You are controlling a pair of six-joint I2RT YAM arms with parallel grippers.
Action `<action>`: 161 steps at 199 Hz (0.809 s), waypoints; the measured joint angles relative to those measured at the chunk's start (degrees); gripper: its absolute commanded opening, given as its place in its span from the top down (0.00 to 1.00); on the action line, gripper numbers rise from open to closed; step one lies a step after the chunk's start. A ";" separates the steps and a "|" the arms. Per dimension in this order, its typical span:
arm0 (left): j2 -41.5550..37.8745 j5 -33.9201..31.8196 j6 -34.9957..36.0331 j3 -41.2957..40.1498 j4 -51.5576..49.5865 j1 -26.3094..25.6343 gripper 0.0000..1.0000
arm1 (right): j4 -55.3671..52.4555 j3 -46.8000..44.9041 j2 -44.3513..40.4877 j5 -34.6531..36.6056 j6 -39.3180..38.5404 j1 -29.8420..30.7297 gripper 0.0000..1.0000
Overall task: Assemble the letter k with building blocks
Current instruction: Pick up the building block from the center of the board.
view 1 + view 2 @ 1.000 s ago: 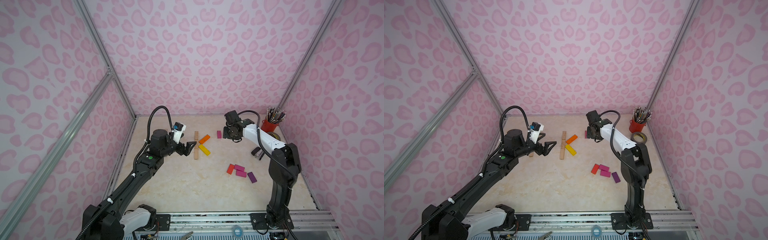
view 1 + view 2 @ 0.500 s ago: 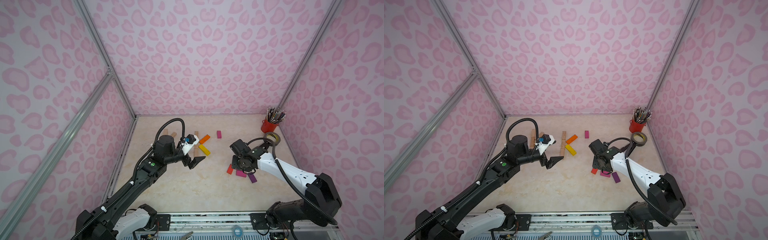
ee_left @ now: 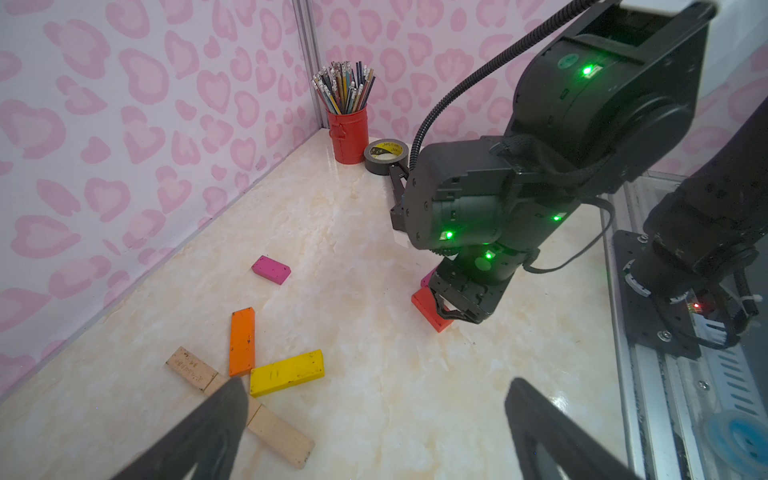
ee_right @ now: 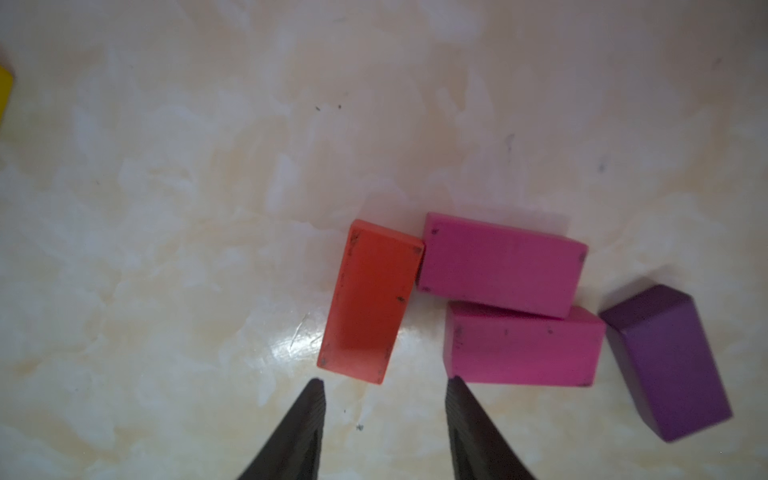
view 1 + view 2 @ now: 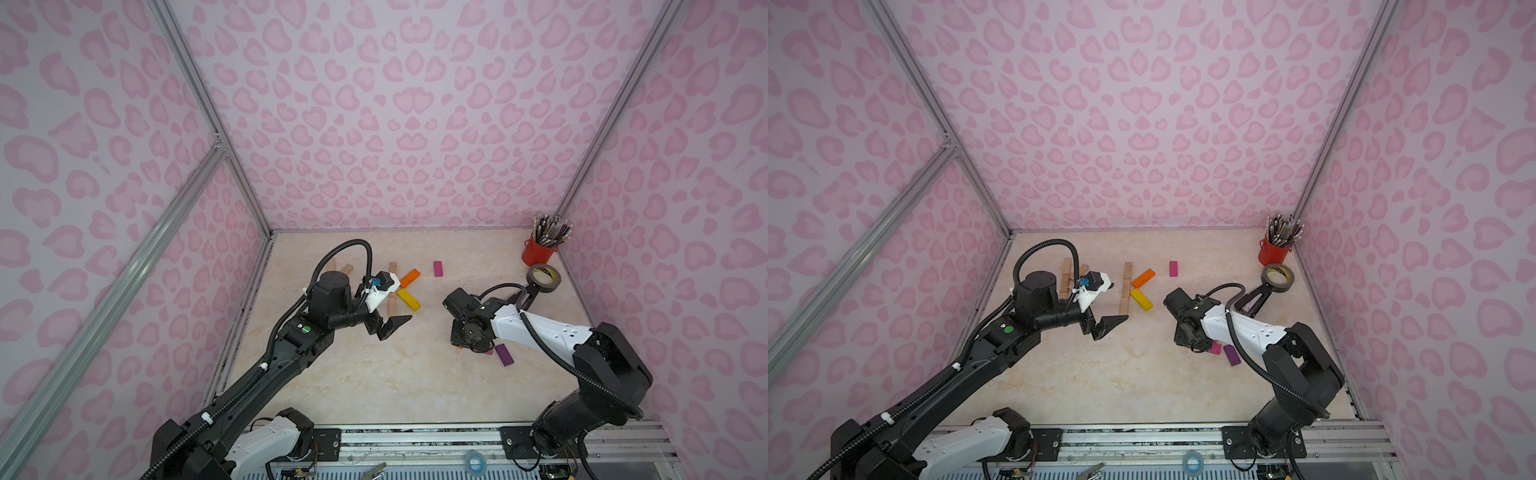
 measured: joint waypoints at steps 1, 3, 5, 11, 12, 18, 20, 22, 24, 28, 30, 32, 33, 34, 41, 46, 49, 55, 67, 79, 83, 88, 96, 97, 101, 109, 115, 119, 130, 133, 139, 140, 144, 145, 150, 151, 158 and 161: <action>0.00 0.00 0.00 0.00 0.00 -0.02 0.02 | 0.07 0.00 0.07 0.00 0.00 0.00 0.50; 0.00 0.00 0.00 0.00 -0.02 -0.04 0.02 | 0.20 0.00 0.28 -0.02 0.00 0.00 0.50; 0.00 -0.02 0.00 0.00 -0.02 -0.07 0.02 | 0.33 0.00 0.50 -0.07 0.00 0.02 0.50; -0.02 -0.22 0.00 -0.02 -0.02 -0.07 0.02 | 0.66 0.00 1.07 -0.42 0.00 0.02 0.50; -0.02 -0.24 0.00 -0.02 -0.02 -0.07 0.02 | 0.72 0.00 1.20 -0.48 0.00 0.02 0.50; -0.11 -0.46 0.02 -0.07 -0.04 -0.11 0.02 | 0.94 0.00 1.70 -0.74 0.00 0.02 0.50; -0.13 -0.55 0.02 -0.09 -0.09 -0.11 0.02 | 1.05 -0.02 1.90 -0.79 0.00 0.02 0.50; -0.17 -0.59 0.02 -0.09 -0.09 -0.11 0.02 | 1.14 -0.02 2.03 -0.81 0.00 0.02 0.50; -0.24 -0.59 0.02 -0.13 -0.11 -0.11 0.02 | 1.22 -0.04 2.16 -0.83 0.00 0.04 0.50; -0.33 -0.59 0.02 -0.17 -0.11 -0.17 0.02 | 1.49 -0.09 2.40 -0.92 0.00 0.07 0.51; -0.35 -0.59 0.02 -0.17 -0.15 -0.20 0.02 | 1.60 -0.13 2.51 -0.96 0.00 0.07 0.51; -0.39 -0.59 0.02 -0.17 -0.22 -0.22 0.02 | 1.68 -0.13 2.62 -0.96 0.00 0.07 0.51; -0.44 -0.59 0.02 -0.17 -0.22 -0.22 0.02 | 1.70 -0.13 2.64 -0.98 0.00 0.07 0.51; -0.44 -0.59 0.02 -0.17 -0.22 -0.22 0.02 | 1.75 -0.13 2.71 -0.98 0.00 0.09 0.51; -0.57 -0.68 0.04 -0.17 -0.22 -0.24 0.02 | 2.16 -0.24 2.91 -0.98 0.00 0.15 0.53; -0.66 -0.96 0.13 -0.20 -0.22 -0.33 0.02 | 2.36 -0.33 3.06 -1.01 0.02 0.15 0.55; -0.66 -1.09 0.20 -0.22 -0.20 -0.33 0.02 | 2.45 -0.37 3.17 -1.01 0.00 0.15 0.56; -0.72 -1.20 0.20 -0.26 -0.20 -0.37 0.02 | 2.56 -0.46 3.30 -0.98 0.02 0.17 0.58; -0.72 -1.42 0.20 -0.37 -0.22 -0.50 0.02 | 2.82 -0.68 3.50 -0.92 0.04 0.17 0.60; -0.72 -1.46 0.20 -0.37 -0.28 -0.57 0.02 | 2.95 -0.94 3.52 -0.68 0.04 0.17 0.63; -0.72 -1.46 0.20 -0.37 -0.26 -0.59 0.02 | 3.02 -1.03 3.52 -0.50 0.02 0.17 0.64; -0.72 -1.49 0.22 -0.37 -0.26 -0.59 0.02 | 3.17 -1.14 3.54 -0.48 0.02 0.17 0.66; -0.72 -1.62 0.22 -0.37 -0.26 -0.63 0.02 | 3.26 -1.29 3.63 -0.28 0.00 0.17 0.68; -0.72 -1.64 0.22 -0.37 -0.28 -0.66 0.02 | 3.26 -1.29 3.65 -0.26 0.00 0.17 0.68; -0.72 -1.64 0.22 -0.37 -0.28 -0.66 0.02 | 3.26 -1.31 3.69 -0.11 -0.04 0.17 0.69; -0.70 -1.64 0.26 -0.37 -0.28 -0.76 0.02 | 3.39 -1.31 3.69 0.17 -0.26 0.15 0.71; -0.70 -1.66 0.39 -0.37 -0.28 -0.81 0.02 | 3.41 -1.31 3.69 0.35 -0.61 0.15 0.72; -0.68 -1.68 0.39 -0.37 -0.28 -0.81 0.02 | 3.43 -1.31 3.69 0.39 -1.16 0.13 0.73; -0.63 -1.90 0.39 -0.37 -0.33 -0.83 0.02 | 3.41 -1.27 3.69 0.46 -2.01 -0.11 0.74; -0.63 -1.97 0.39 -0.37 -0.37 -0.85 0.02 | 3.41 -1.27 3.67 0.48 -2.40 -0.20 0.75; -0.63 -2.03 0.39 -0.37 -0.42 -0.85 0.02 | 3.39 -1.25 3.61 0.50 -3.23 -0.48 0.75; -0.63 -2.03 0.39 -0.37 -0.42 -0.85 0.02 | 3.39 -1.22 3.56 0.50 -3.37 -0.55 0.75; -0.63 -2.03 0.39 -0.37 -0.42 -0.85 0.02 | 3.39 -1.22 3.43 0.50 -3.85 -0.74 0.76; -0.63 -2.03 0.39 -0.37 -0.42 -0.85 0.02 | 3.39 -1.22 3.37 0.50 -4.02 -0.83 0.76; -0.63 -2.05 0.39 -0.37 -0.44 -0.85 0.02 | 3.21 -1.09 3.04 0.48 -4.81 -1.11 0.76; -0.63 -2.08 0.39 -0.37 -0.44 -0.85 0.02 | 3.19 -1.07 2.99 0.48 -4.94 -1.16 0.76; -0.63 -2.12 0.39 -0.37 -0.44 -0.92 0.02 | 2.93 -0.59 2.58 0.48 -6.38 -1.66 0.76; -0.63 -2.12 0.39 -0.37 -0.44 -0.94 0.02 | 2.91 -0.33 2.45 0.42 -7.02 -1.88 0.76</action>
